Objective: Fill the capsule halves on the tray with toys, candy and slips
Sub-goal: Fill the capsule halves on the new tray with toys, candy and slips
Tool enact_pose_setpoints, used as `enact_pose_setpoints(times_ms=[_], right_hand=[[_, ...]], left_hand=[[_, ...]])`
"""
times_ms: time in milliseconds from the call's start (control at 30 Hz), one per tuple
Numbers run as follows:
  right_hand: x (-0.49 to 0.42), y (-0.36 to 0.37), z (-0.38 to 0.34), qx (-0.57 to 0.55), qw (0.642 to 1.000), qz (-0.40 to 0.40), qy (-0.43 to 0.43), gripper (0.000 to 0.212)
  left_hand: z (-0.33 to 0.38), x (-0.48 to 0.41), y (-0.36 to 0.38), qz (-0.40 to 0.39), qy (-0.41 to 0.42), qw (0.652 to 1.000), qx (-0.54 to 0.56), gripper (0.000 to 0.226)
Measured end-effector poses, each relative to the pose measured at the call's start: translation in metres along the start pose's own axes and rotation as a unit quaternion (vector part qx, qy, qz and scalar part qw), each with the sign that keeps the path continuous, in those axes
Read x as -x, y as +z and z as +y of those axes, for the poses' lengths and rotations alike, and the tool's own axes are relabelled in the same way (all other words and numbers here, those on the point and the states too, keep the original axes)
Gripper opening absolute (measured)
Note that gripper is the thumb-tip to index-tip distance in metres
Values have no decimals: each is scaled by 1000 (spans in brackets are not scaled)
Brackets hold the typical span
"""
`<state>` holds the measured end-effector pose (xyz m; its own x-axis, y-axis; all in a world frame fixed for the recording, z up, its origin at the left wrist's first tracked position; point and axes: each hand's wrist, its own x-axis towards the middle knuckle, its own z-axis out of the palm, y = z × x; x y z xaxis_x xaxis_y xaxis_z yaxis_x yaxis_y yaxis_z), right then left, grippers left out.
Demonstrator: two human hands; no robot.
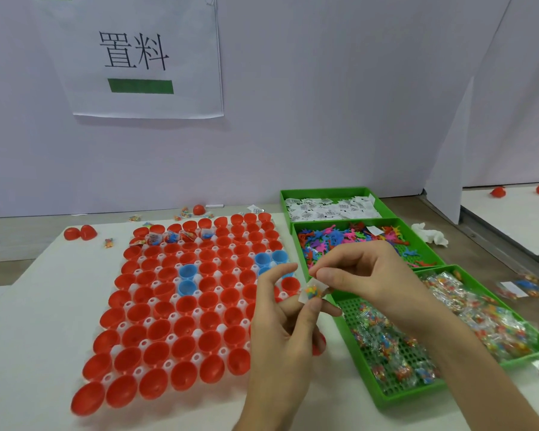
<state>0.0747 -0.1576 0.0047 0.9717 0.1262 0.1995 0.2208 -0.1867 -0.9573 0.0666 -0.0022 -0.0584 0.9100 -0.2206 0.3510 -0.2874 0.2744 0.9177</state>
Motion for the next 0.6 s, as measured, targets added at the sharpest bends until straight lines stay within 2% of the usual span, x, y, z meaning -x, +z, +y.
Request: enact_pose_setpoints(times_ms=[100, 233, 367, 433, 533, 600], right_hand=[[1, 0, -1, 25, 999, -28, -10, 10], [4, -3, -3, 69, 996, -50, -24, 23], [4, -6, -3, 69, 996, -37, -35, 17], [3, -8, -3, 50, 998, -19, -41, 15], [-1, -12, -2, 21, 996, 66, -57, 15], [-7, -16, -2, 14, 988, 139, -61, 17]], left_hand=[[0, -1, -1, -3, -8, 1000, -1, 22], [-2, -1, 1, -1, -23, 1000, 10, 34], [1, 1, 4, -13, -15, 1000, -8, 16], [4, 3, 7, -8, 1, 1000, -25, 21], [6, 9, 9, 0, 112, 984, -136, 28], [5, 12, 11, -52, 223, 937, -264, 14]])
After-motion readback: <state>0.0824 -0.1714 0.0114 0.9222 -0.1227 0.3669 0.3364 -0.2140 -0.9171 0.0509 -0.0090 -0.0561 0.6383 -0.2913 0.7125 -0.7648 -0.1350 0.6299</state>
